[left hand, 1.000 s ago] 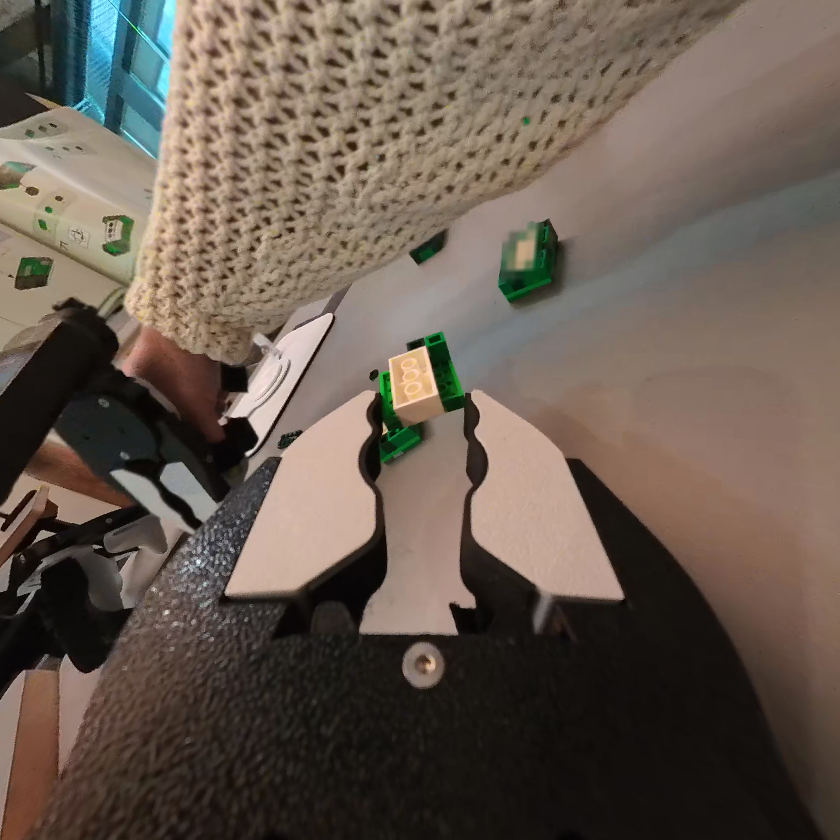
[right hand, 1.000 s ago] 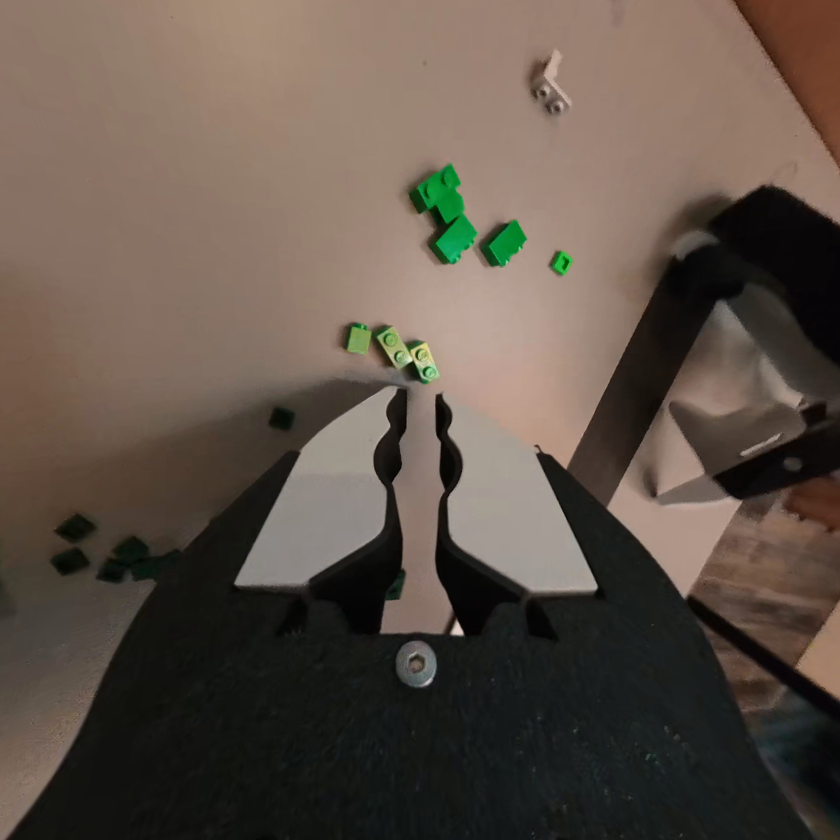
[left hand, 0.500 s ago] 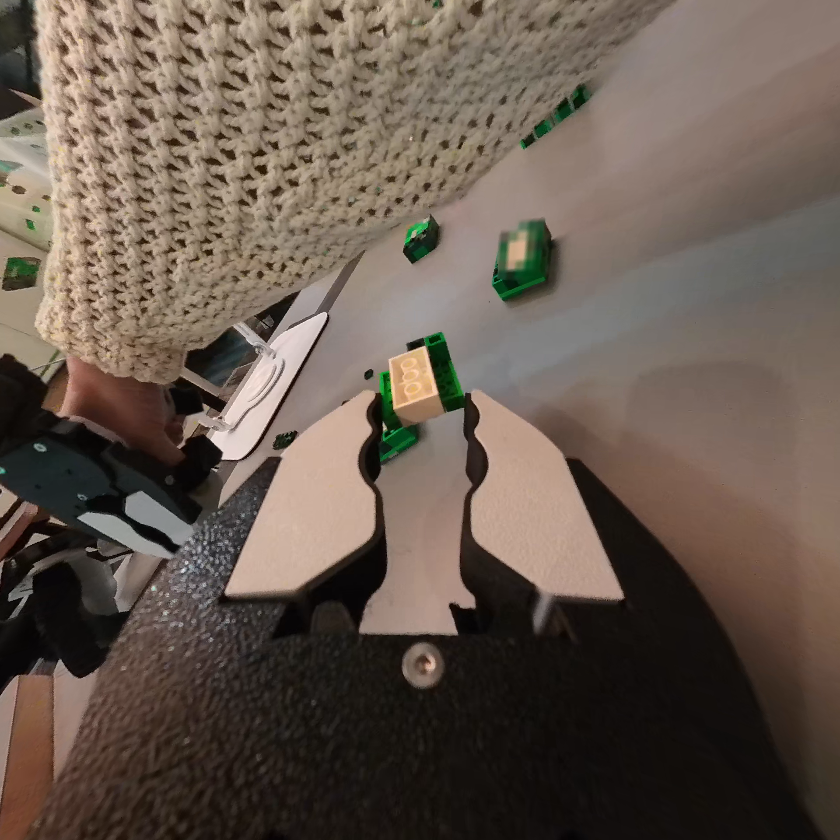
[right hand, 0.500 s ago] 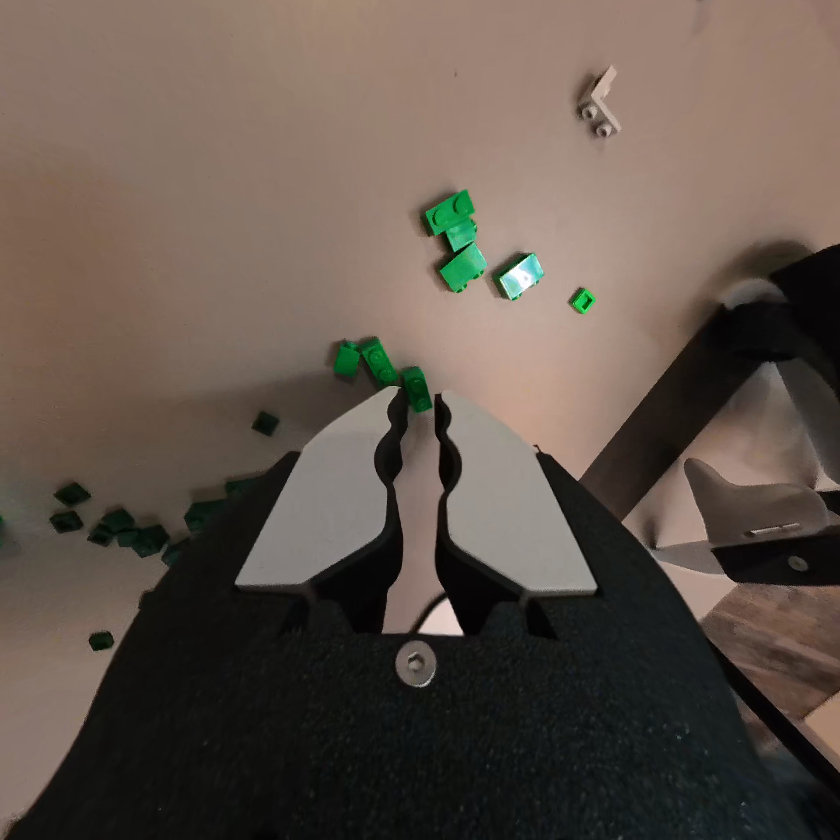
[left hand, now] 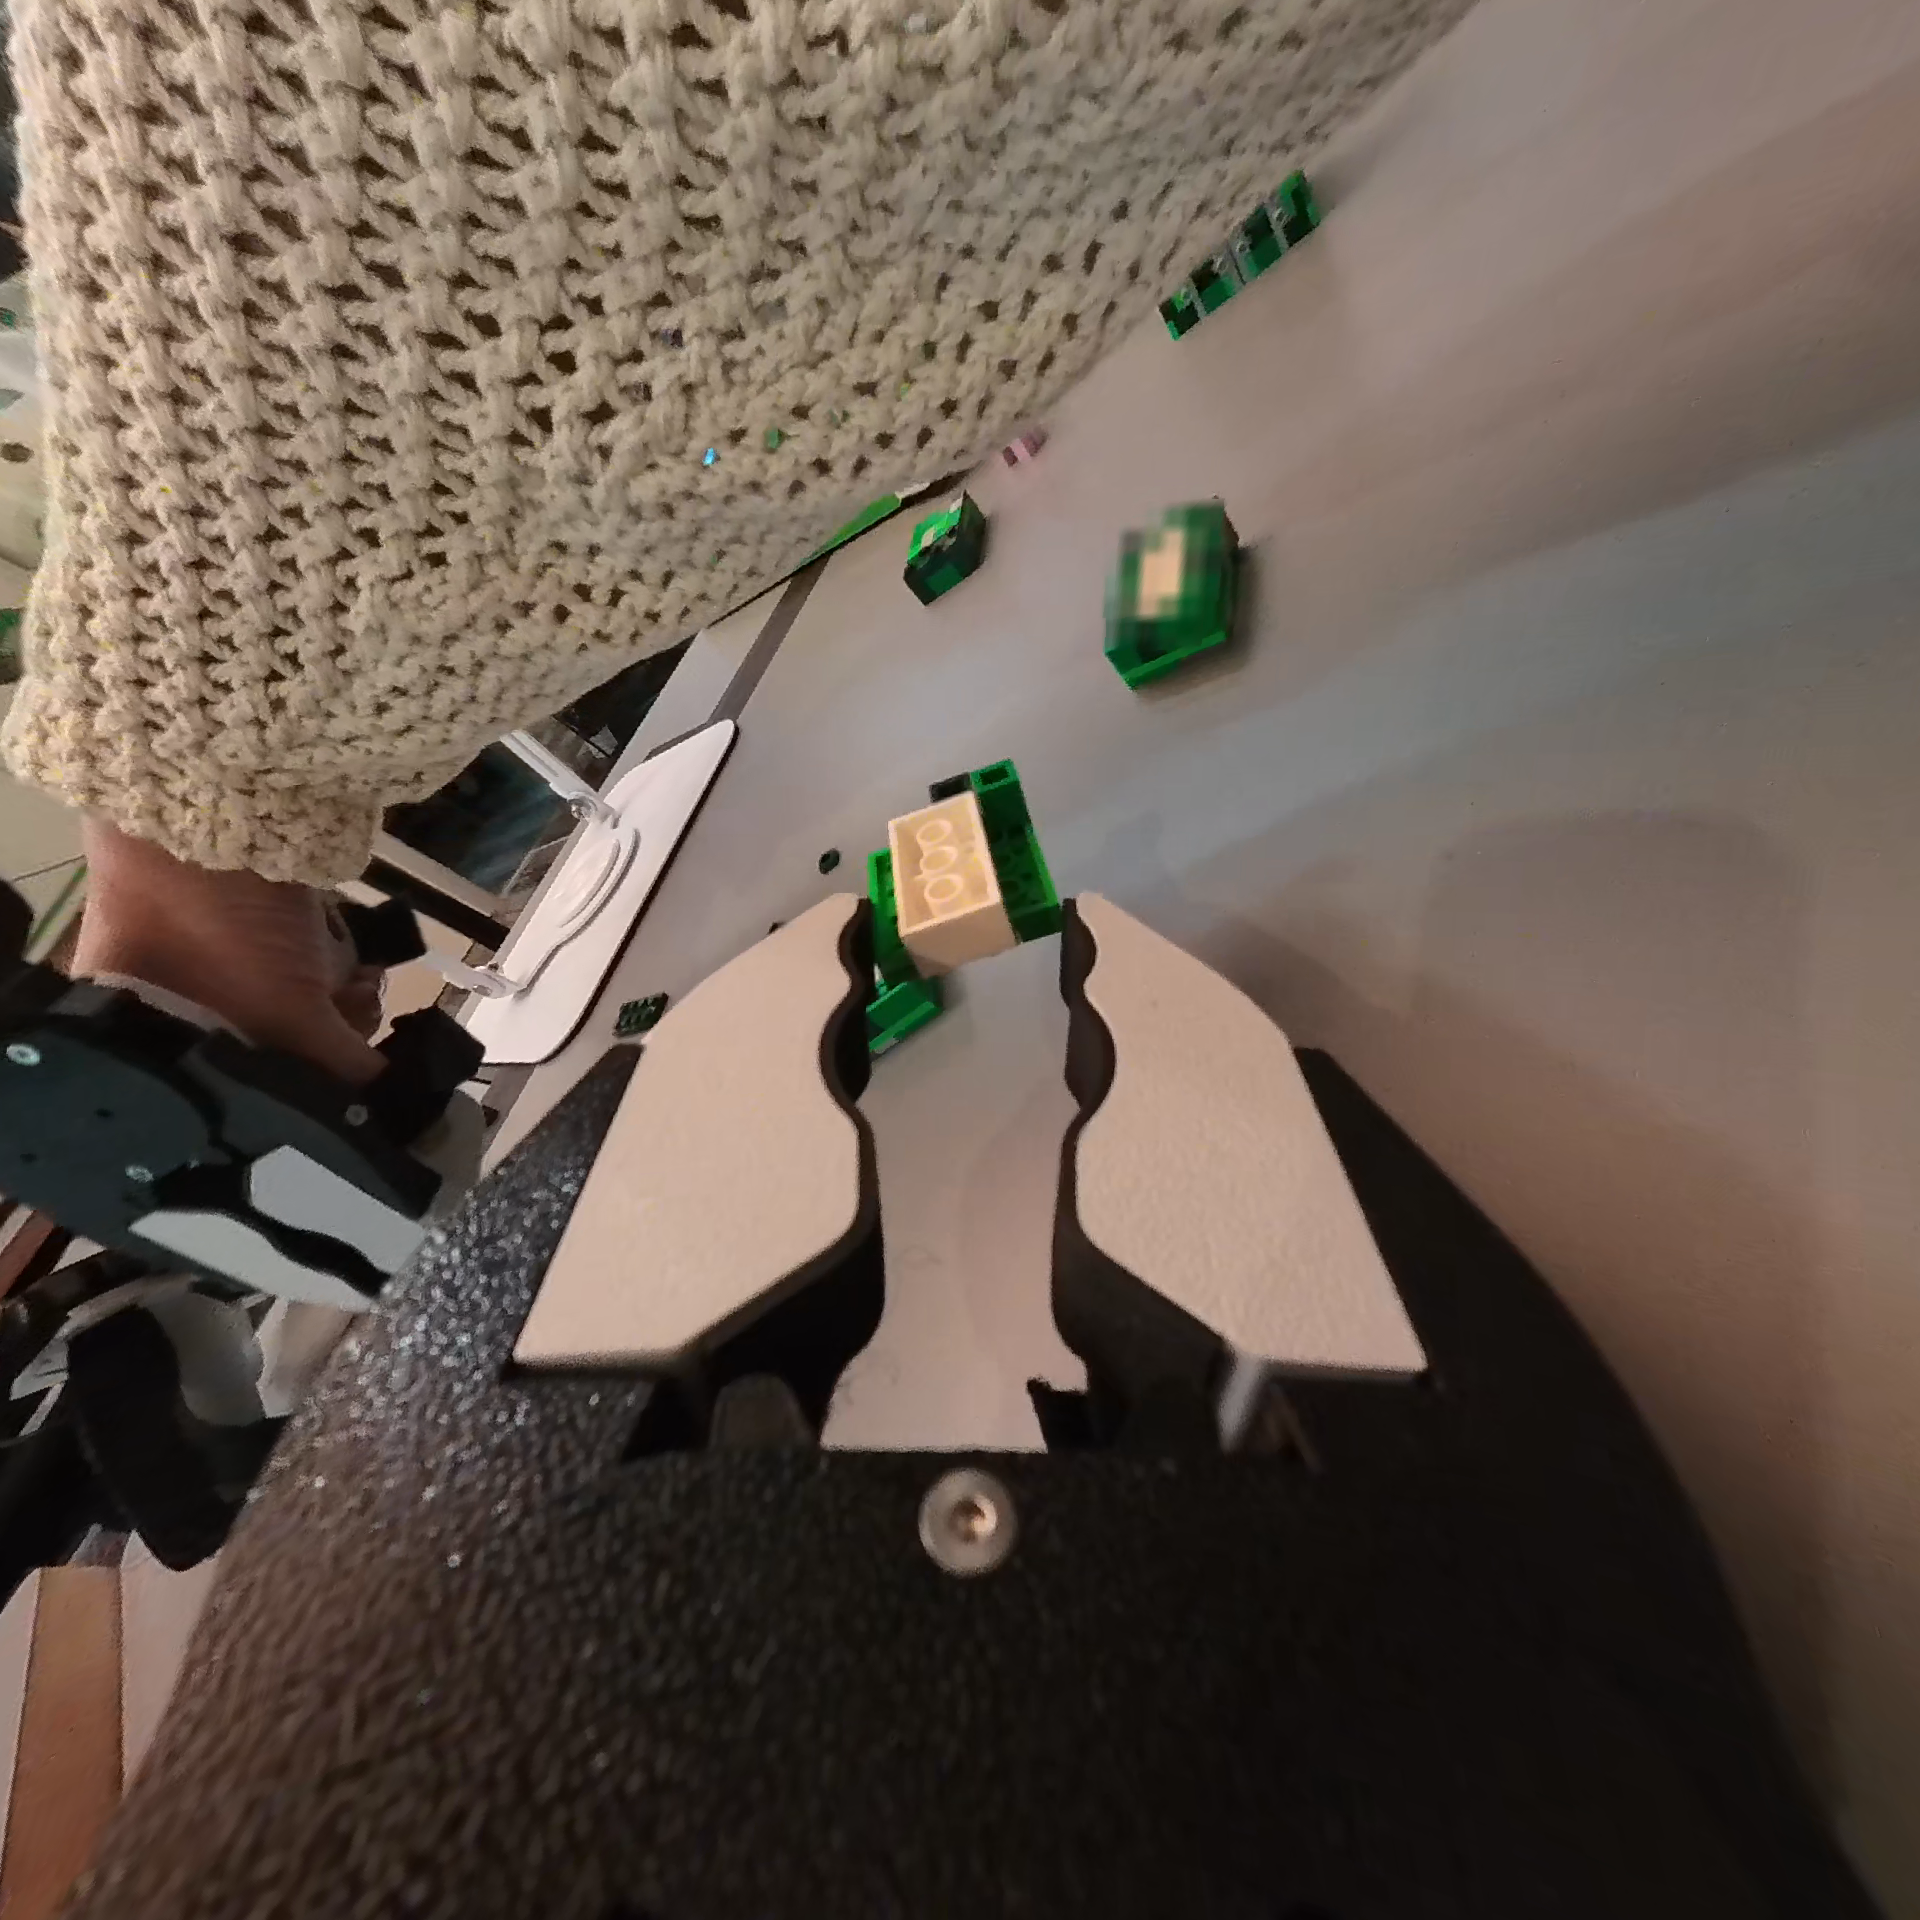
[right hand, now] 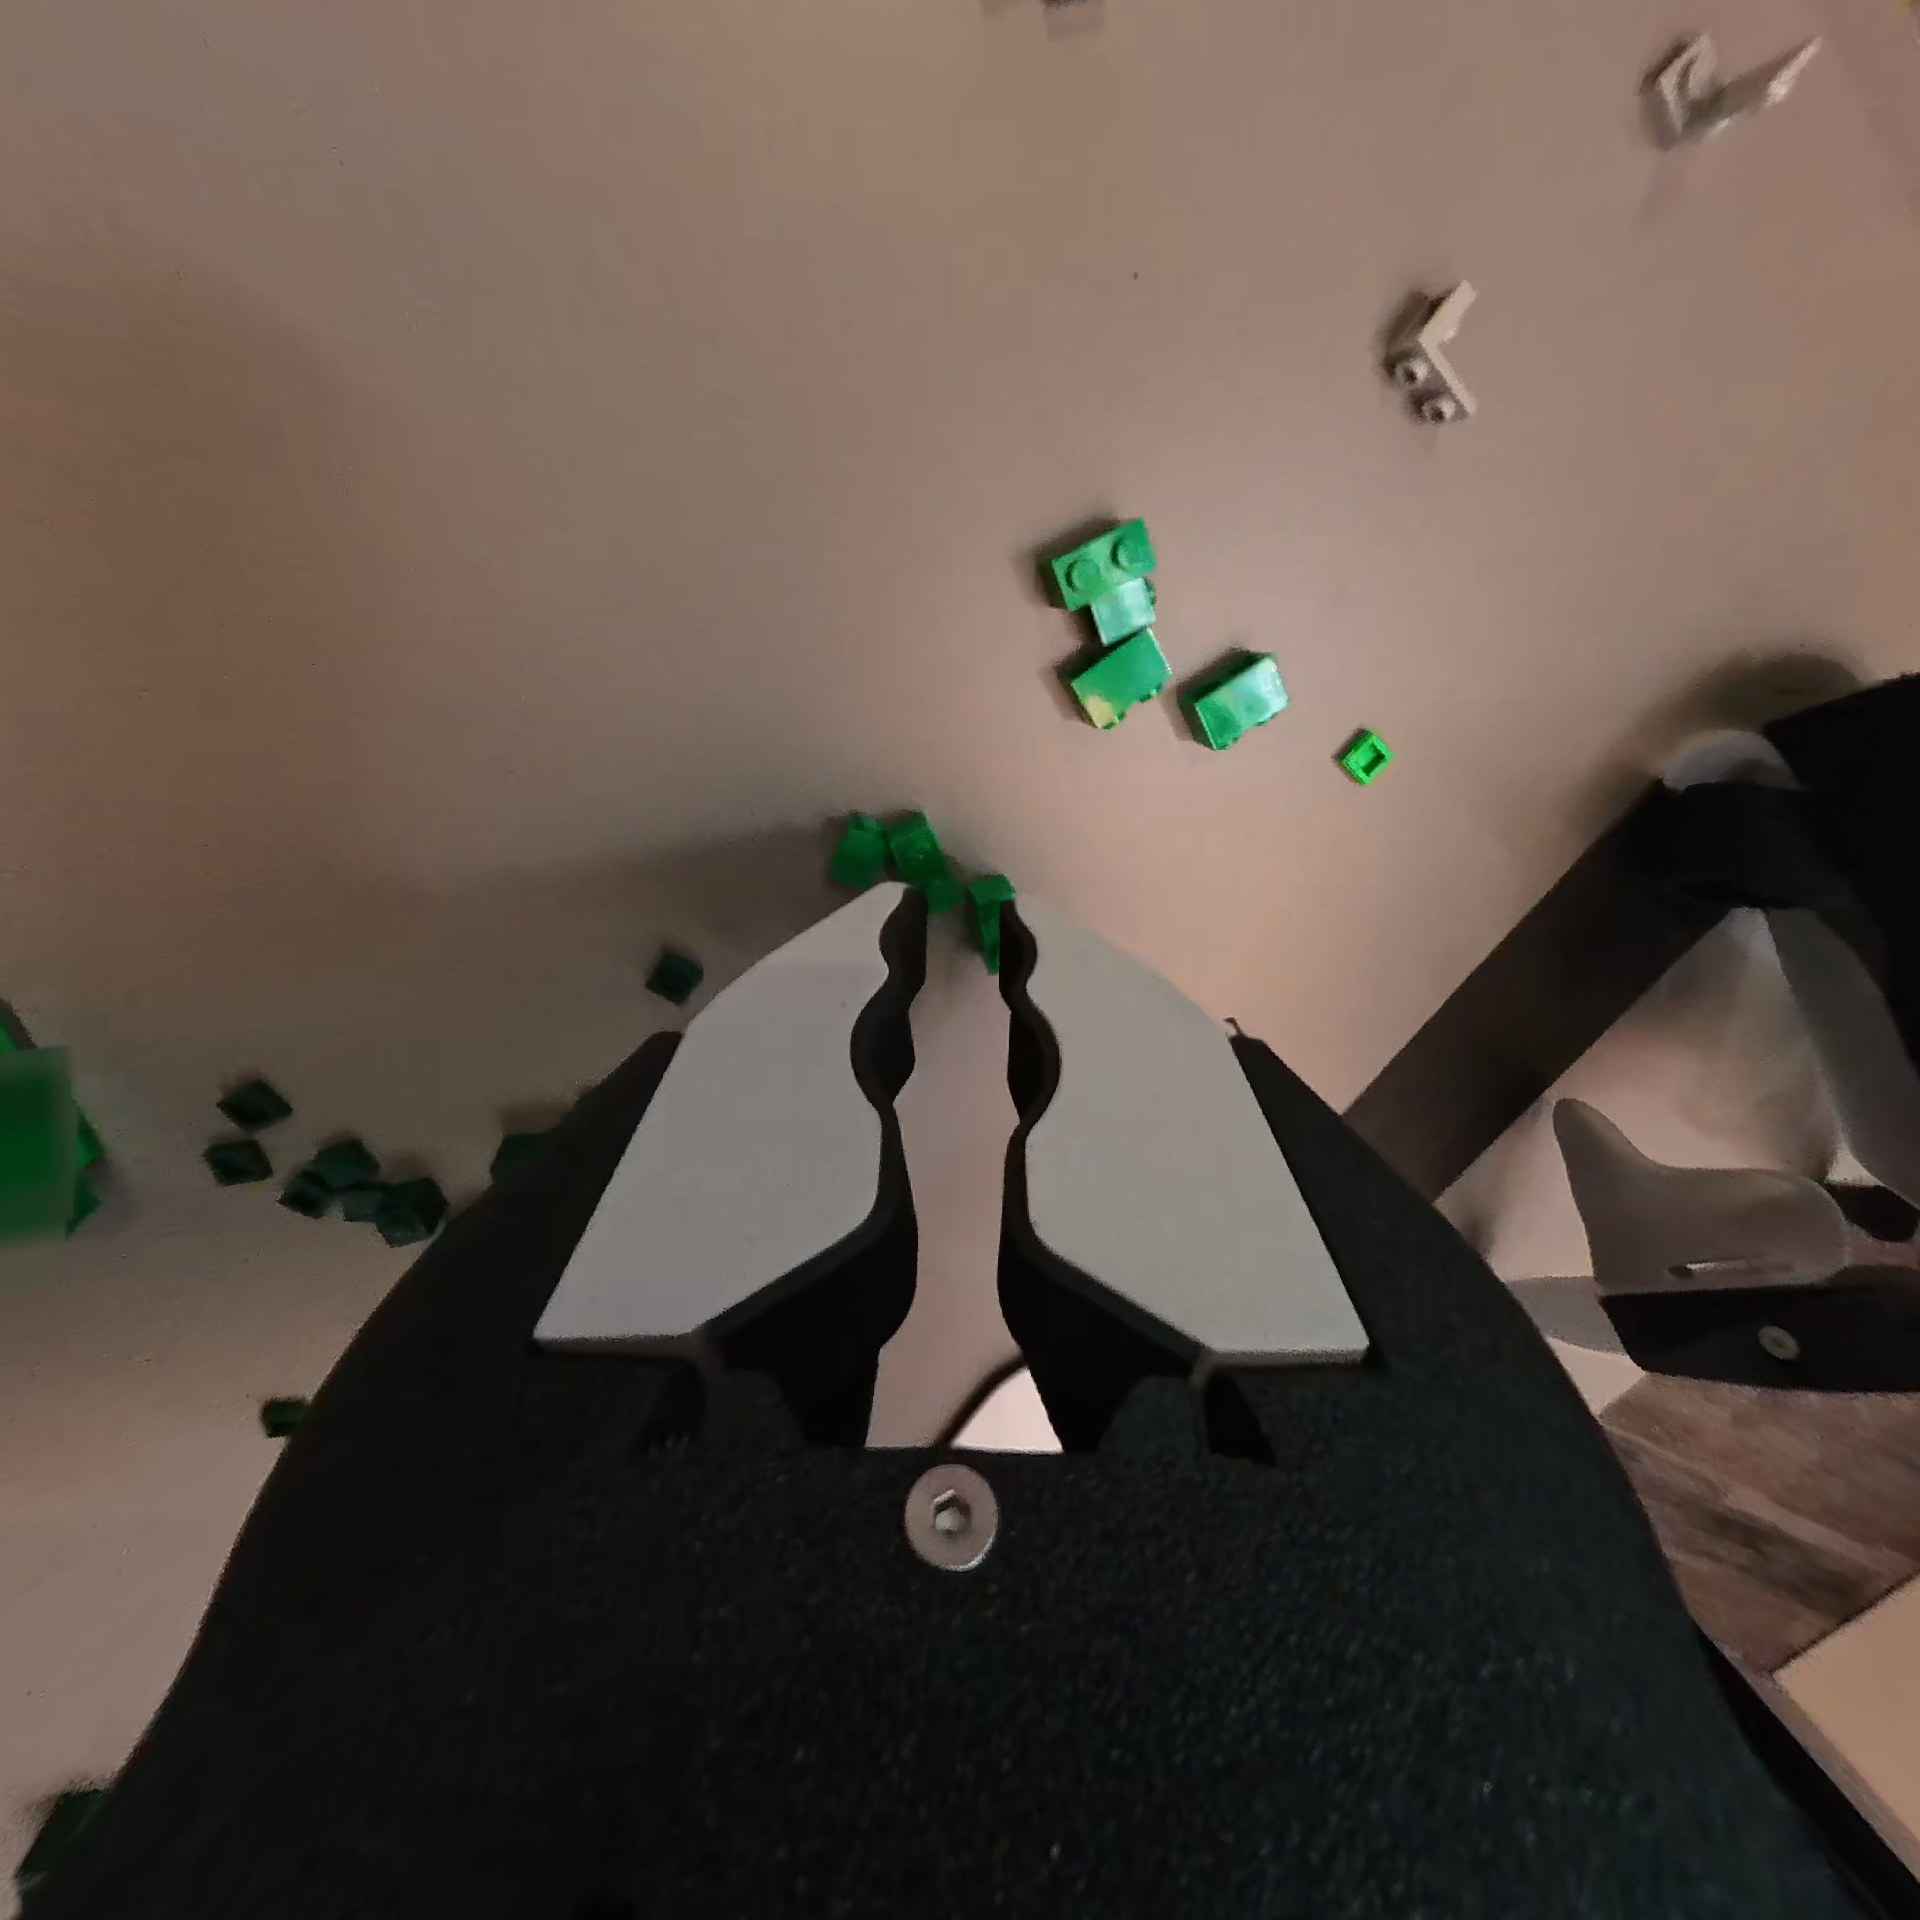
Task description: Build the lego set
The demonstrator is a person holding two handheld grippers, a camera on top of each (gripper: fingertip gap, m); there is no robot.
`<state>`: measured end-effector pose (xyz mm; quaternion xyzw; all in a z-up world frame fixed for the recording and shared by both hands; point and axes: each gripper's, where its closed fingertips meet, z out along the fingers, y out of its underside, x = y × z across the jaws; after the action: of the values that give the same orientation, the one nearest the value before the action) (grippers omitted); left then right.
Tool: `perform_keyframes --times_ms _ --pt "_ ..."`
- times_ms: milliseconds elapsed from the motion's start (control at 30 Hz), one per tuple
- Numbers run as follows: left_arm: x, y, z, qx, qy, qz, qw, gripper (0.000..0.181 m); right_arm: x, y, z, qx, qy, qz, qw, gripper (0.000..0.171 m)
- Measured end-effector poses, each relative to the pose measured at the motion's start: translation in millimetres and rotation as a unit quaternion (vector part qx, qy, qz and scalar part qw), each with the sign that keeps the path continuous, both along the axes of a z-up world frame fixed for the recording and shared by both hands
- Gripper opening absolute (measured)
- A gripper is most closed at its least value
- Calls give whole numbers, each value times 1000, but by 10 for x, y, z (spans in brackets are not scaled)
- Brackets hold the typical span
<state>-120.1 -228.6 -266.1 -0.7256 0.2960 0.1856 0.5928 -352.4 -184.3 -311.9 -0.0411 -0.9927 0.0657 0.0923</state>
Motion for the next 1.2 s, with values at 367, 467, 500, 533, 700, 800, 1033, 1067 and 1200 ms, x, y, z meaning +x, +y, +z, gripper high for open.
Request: perform_keyframes --times_ms 367,467,500,533,700,800,1033,1067,1200 --pt "33 4 -18 -2 14 -5 1000 34 29 28 -46 36 7 20 999 14" --pt "51 5 -29 -4 19 -7 1000 34 23 -5 -44 24 17 32 999 17" --pt "54 5 -33 -4 21 -8 1000 34 10 -22 -42 23 23 37 999 18" --pt "55 6 -37 -5 22 -8 1000 34 -1 -35 -41 24 28 43 998 18" --pt "46 8 -42 -7 19 -8 1000 34 -42 -58 -56 46 26 53 997 18" --pt "48 8 -49 -8 21 -8 1000 34 -44 -61 -93 50 8 45 998 18" --pt "-26 6 -3 -1 -12 4 1000 34 50 -288 241 -79 34 -20 996 8" --pt "-44 6 11 1 -21 8 1000 34 129 -373 391 -135 43 -32 989 8" --pt "-91 6 80 12 -60 19 998 34 785 -715 1023 -381 39 -53 922 8"
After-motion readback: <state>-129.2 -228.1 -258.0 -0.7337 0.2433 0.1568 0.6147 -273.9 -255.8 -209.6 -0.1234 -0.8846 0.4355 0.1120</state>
